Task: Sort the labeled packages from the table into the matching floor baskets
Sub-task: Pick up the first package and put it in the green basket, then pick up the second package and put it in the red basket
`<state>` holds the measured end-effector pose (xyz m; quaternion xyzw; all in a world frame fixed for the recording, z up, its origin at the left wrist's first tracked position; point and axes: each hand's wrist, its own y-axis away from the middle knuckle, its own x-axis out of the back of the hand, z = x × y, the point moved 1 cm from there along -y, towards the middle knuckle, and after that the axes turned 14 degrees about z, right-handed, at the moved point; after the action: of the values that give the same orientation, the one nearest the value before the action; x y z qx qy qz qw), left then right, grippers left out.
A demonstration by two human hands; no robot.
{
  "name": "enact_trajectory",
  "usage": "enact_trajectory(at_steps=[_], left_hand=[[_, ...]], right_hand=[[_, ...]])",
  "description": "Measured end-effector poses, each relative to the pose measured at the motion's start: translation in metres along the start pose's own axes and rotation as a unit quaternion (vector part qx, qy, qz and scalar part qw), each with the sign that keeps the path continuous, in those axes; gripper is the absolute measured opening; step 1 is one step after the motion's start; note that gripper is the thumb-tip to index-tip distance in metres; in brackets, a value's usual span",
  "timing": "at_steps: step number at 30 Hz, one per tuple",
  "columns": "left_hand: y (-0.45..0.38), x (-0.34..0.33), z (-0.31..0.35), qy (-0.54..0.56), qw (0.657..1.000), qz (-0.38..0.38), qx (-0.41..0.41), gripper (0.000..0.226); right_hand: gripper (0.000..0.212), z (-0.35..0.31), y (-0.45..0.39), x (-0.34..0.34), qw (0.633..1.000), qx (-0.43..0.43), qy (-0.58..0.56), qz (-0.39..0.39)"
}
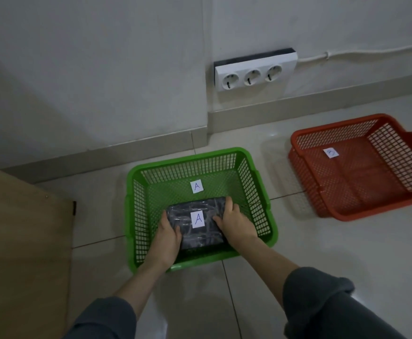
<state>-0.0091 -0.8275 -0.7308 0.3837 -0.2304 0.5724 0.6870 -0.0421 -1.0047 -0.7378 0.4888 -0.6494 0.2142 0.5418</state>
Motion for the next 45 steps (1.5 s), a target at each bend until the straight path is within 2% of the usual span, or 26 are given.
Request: enact_trajectory(at_steps=[4, 7, 9, 15, 18, 23, 27, 31, 36, 42, 45], left_hand=[[0.005, 0.012, 0.010, -0.109, 0.994, -0.008, -0.032, 0.058], [0.009, 0.042, 0.035, -0.244, 0.967, -0.017, -0.067, 0.058], [0.016, 0.081, 0.066, -0.299, 0.949, -0.031, -0.092, 0.047], [0.054, 0.249, 0.189, -0.339, 0.931, -0.012, -0.136, 0.034], [0.072, 0.349, 0.251, -0.345, 0.928, 0.010, -0.141, 0.037], [0.110, 0.516, 0.326, -0.314, 0.941, 0.074, -0.105, 0.040], [0.150, 0.631, 0.354, -0.300, 0.941, 0.138, -0.080, 0.037], [0.198, 0.724, 0.345, -0.290, 0.937, 0.195, -0.022, 0.041], [0.270, 0.809, 0.295, -0.300, 0.924, 0.232, 0.045, 0.044], [0.336, 0.899, 0.201, -0.291, 0.912, 0.271, 0.106, 0.043], [0.355, 0.939, 0.151, -0.274, 0.910, 0.288, 0.118, 0.038]], right_hand=[[0.072, -0.003, 0.007, 0.010, 0.998, 0.019, 0.045, -0.029], [0.069, -0.013, 0.011, 0.046, 0.994, 0.031, 0.098, -0.025], [0.065, -0.030, 0.014, 0.094, 0.992, 0.059, 0.112, -0.017], [0.046, -0.122, 0.044, 0.292, 0.985, 0.144, 0.089, 0.007], [0.041, -0.180, 0.069, 0.395, 0.980, 0.178, 0.081, 0.034], [0.039, -0.280, 0.119, 0.543, 0.963, 0.246, 0.078, 0.082], [0.042, -0.353, 0.167, 0.626, 0.945, 0.299, 0.074, 0.109], [0.039, -0.421, 0.215, 0.669, 0.925, 0.350, 0.078, 0.123], [0.040, -0.506, 0.281, 0.683, 0.893, 0.425, 0.090, 0.113], [0.044, -0.612, 0.365, 0.655, 0.867, 0.482, 0.068, 0.108], [0.044, -0.661, 0.400, 0.622, 0.866, 0.487, 0.062, 0.096]])
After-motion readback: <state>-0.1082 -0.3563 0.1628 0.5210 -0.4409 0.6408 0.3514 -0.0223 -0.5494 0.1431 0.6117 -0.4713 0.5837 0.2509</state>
